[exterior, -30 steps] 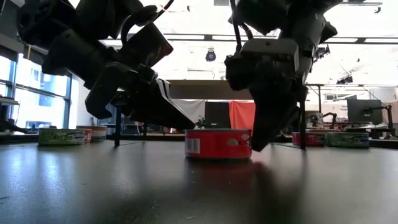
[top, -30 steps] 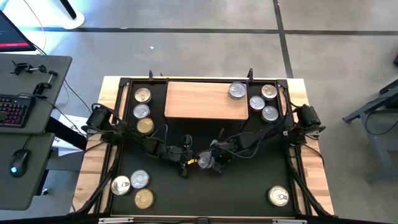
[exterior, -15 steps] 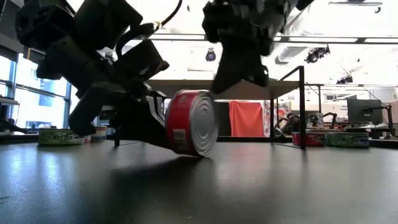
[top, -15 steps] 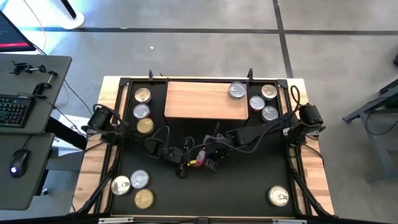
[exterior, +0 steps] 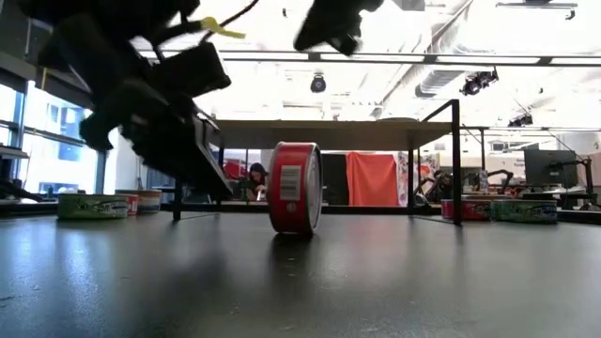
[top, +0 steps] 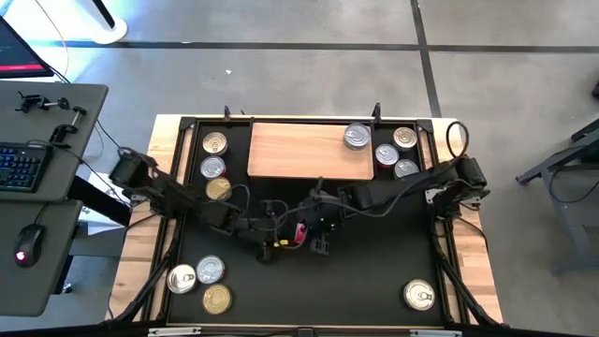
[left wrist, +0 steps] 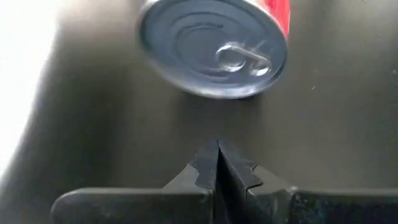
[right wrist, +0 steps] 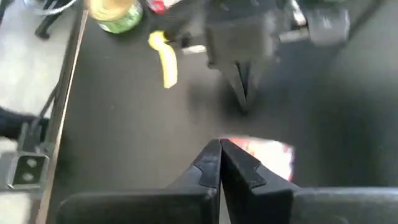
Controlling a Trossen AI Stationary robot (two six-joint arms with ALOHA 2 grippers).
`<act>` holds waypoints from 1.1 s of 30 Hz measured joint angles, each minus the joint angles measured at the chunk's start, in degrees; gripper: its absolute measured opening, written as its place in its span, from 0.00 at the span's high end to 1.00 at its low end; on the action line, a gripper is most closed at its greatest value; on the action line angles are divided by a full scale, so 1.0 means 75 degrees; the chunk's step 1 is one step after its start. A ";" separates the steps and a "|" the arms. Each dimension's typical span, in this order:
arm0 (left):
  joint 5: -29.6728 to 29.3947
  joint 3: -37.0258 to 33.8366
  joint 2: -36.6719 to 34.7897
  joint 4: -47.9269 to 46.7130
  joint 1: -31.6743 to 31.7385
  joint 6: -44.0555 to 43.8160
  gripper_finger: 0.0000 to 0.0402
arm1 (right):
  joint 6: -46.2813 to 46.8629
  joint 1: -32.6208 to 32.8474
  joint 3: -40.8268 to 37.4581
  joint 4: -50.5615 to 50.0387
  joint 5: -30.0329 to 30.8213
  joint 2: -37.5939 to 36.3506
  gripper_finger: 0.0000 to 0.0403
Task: Stack canned seafood by type on shelf
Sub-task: Put the red tuna can on the shelf
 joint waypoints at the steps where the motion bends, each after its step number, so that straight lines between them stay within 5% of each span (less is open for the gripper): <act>1: -0.0009 0.0000 -0.0247 -0.0299 -0.0002 -0.0130 1.00 | -0.0576 0.0000 0.0138 -0.0071 0.0132 0.0000 0.99; 6: -0.0234 0.0000 -0.1374 -0.1347 -0.0267 -0.1017 1.00 | -0.2740 -0.0140 0.0567 -0.0335 0.0589 0.0322 0.88; 17: -0.1498 0.0000 -0.2499 -0.1537 -0.1773 -0.4186 1.00 | -0.3682 -0.0587 0.2478 -0.2889 0.0208 0.2203 0.51; 26: -0.2937 0.0000 -0.2509 -0.1502 -0.2665 -0.5389 1.00 | -0.5395 -0.0833 0.2500 -0.3465 0.0132 0.2340 0.46; 33: -0.3058 0.0000 -0.2509 -0.1502 -0.2710 -0.5448 1.00 | -0.6050 -0.0815 0.2386 -0.3457 0.0443 0.2337 0.46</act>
